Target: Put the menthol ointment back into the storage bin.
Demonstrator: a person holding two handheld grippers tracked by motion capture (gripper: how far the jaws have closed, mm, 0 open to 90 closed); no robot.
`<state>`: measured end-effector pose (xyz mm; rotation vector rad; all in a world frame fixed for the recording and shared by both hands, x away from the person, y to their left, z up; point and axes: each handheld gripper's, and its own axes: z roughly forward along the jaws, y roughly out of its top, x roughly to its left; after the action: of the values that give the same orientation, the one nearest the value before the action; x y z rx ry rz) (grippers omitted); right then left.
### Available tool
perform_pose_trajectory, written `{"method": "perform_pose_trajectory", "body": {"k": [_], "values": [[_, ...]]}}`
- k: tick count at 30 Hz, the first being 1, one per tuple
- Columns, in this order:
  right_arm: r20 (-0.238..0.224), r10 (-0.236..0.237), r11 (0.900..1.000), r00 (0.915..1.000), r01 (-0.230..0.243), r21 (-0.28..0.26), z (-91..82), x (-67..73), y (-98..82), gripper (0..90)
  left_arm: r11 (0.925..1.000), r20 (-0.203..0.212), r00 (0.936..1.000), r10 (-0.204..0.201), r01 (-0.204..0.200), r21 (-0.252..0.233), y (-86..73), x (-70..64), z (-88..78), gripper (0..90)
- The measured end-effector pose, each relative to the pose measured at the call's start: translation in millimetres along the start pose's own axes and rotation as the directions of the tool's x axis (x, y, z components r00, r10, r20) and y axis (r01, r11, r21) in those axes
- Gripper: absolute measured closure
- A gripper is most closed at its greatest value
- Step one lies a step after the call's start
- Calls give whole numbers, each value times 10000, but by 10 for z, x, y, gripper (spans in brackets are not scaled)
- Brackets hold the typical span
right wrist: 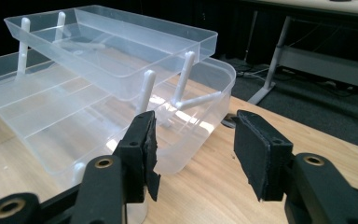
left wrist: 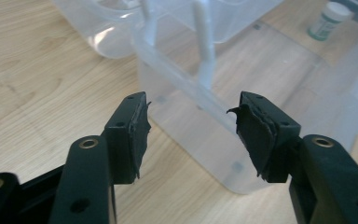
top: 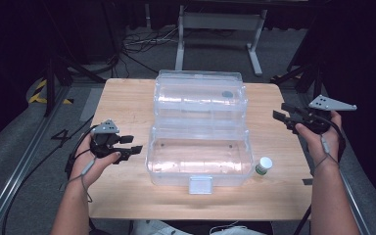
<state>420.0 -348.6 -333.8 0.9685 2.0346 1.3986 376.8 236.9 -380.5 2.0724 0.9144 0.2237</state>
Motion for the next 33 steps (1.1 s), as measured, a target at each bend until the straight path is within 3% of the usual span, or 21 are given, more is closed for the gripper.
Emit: {"method": "perform_pose_trajectory", "body": {"k": [4,9,19,21,24,30,33], "values": [[-148,-428,9973,9990,436,582,-47,10,-8,500,9998,-144,9997,-192,191,-21,-5,48,-16,415],[-339,-561,9952,9978,586,785,-62,7,-19,501,9995,-465,9985,-294,298,61,-21,87,-29,409],[-558,-426,9939,9975,480,993,-128,-2,-11,500,9988,-523,9977,-422,433,208,-49,115,-6,402],[-704,-248,9913,9972,336,1269,-129,14,-11,500,9987,-527,9977,-429,442,244,-50,121,-1,402],[-767,-390,9889,9963,495,1400,-129,28,-6,500,9989,-507,9980,-387,400,246,-52,121,3,401],[-1409,-555,9674,9885,881,2374,-100,126,-4,476,9990,-265,9987,-430,434,144,-52,100,10,401],[-1467,-650,9625,9870,1008,2517,-92,156,4,476,9991,-280,9991,-324,331,259,-56,113,18,400]]}}
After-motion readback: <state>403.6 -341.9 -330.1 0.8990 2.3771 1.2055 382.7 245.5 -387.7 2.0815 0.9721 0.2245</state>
